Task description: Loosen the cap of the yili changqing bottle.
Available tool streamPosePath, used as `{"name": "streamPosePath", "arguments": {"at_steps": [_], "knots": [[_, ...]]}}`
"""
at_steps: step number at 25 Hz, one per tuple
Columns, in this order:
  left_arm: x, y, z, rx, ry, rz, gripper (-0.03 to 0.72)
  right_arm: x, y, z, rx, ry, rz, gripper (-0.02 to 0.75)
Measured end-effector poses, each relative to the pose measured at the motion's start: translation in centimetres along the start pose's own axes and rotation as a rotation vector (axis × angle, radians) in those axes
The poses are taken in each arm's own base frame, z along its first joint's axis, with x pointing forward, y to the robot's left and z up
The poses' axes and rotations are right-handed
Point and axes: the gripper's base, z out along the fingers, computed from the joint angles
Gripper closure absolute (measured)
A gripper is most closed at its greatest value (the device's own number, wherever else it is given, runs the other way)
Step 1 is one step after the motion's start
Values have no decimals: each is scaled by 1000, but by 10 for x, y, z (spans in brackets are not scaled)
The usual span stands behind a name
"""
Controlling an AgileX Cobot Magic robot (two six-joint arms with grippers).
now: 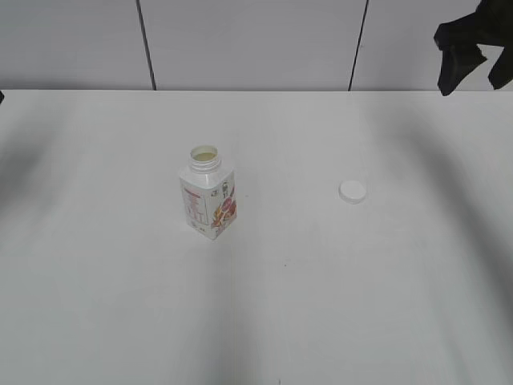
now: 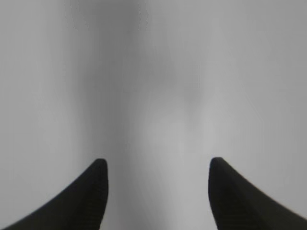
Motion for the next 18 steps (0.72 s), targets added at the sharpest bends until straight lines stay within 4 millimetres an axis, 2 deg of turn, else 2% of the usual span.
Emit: {"name": "streamPosePath", "arguments": {"at_steps": [6,10,13,18], "knots": [[6,0,-22,6,-22,-6,273,19,-20,-23,-20,-25,73,151],[15,-2,-34,29,-32,-22,273,46,-19,-35,-15,-9,61,151],[32,-6,-44,51,-50,-36,273,68,-14,-45,-18,4,54,151],[80,-13,-60,59,-80,-43,273,112,-4,-64,-26,-9,55,153]]}}
